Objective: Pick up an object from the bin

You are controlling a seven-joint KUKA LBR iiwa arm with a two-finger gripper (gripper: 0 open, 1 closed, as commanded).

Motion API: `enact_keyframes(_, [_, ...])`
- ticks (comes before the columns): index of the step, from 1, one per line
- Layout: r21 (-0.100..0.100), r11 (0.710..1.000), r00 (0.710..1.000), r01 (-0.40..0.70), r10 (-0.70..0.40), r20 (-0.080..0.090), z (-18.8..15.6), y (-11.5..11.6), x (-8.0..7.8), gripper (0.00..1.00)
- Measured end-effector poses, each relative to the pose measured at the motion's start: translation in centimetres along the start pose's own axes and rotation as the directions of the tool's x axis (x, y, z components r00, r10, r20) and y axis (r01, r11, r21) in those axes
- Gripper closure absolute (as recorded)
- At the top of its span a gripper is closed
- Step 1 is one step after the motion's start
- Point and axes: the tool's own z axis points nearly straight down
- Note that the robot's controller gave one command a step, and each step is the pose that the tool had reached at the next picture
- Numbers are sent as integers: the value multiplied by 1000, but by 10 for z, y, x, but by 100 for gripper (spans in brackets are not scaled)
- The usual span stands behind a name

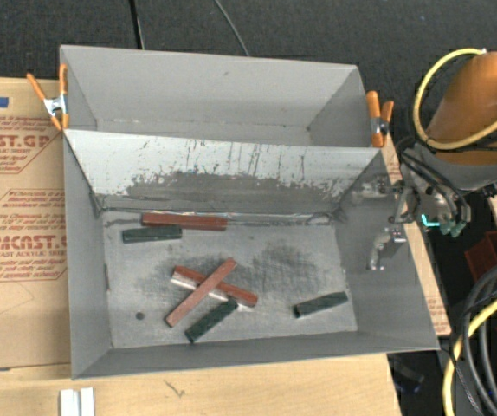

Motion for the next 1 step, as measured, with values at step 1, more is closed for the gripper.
enact_keyframes(1, [2, 1000, 1000, 2, -2, 8, -5, 1, -2, 0])
